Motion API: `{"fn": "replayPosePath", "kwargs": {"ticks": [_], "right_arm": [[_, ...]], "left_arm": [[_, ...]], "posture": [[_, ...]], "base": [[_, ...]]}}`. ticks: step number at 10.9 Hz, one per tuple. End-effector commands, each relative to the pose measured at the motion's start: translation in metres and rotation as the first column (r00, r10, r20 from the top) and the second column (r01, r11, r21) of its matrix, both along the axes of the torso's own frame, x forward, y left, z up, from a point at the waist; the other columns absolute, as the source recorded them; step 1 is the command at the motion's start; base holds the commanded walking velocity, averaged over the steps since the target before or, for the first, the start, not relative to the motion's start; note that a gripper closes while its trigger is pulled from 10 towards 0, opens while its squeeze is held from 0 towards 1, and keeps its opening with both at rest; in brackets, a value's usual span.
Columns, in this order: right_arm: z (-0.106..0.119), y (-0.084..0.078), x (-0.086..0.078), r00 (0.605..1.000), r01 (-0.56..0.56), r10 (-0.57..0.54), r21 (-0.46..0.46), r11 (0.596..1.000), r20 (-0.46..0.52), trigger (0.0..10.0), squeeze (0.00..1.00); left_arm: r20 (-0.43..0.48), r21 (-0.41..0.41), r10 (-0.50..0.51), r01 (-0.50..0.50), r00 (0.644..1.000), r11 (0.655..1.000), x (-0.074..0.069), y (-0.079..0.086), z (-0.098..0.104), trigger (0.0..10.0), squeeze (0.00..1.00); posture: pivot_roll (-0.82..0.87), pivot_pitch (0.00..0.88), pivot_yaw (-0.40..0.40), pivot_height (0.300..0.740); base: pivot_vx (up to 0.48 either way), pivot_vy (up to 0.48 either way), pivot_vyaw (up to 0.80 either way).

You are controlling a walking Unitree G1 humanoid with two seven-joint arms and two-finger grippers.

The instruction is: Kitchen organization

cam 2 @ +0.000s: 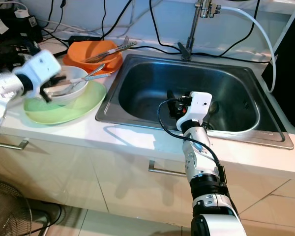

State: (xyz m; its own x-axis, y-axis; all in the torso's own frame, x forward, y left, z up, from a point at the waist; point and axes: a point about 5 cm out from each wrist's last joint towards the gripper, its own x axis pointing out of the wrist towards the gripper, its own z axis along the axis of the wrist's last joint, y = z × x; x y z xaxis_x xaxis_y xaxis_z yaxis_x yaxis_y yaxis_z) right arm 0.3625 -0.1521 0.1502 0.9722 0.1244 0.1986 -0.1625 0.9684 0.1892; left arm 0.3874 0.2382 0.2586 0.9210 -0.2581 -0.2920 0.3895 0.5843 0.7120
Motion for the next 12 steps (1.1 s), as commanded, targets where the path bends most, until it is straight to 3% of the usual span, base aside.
{"fn": "replayPosePath", "kwargs": {"ticks": [1,4,5,6,12], "right_arm": [[0.001,0.0,0.001,1.0,0.007,-0.007,0.004,1.0,0.002,10.0,0.0],[0.001,0.001,0.001,1.0,0.008,-0.008,0.006,1.0,0.003,10.0,0.0],[0.001,0.001,0.001,1.0,0.007,-0.007,0.006,1.0,0.003,10.0,0.0],[0.001,0.001,0.001,1.0,0.007,-0.007,0.006,1.0,0.003,10.0,0.0],[0.001,0.002,0.001,1.0,0.005,-0.005,0.007,1.0,0.0,10.0,0.0]], "left_arm": [[-0.043,0.007,-0.005,0.006,0.999,1.0,0.002,-0.001,-0.005,10.0,0.0],[-0.097,-0.017,0.013,-0.015,0.995,1.0,0.006,0.003,-0.018,10.0,0.0],[-0.105,-0.028,0.024,-0.027,0.994,0.999,0.007,0.004,-0.02,2.9,0.0],[-0.115,-0.026,0.021,-0.025,0.993,0.999,0.007,0.004,-0.022,0.0,0.0],[-0.123,-0.044,-0.005,0.0,0.992,0.999,0.008,0.001,-0.024,0.0,0.0]], "posture": [[0.2,0.032,0.013,0.74],[0.2,0.03,0.017,0.74],[0.2,0.031,0.017,0.74],[0.2,0.031,0.017,0.74],[0.2,0.031,0.017,0.74]], "base": [[0.0,0.0,0.0],[0.0,0.0,0.0],[0.0,0.0,0.0],[0.0,0.0,0.0],[0.0,0.0,0.0]]}}
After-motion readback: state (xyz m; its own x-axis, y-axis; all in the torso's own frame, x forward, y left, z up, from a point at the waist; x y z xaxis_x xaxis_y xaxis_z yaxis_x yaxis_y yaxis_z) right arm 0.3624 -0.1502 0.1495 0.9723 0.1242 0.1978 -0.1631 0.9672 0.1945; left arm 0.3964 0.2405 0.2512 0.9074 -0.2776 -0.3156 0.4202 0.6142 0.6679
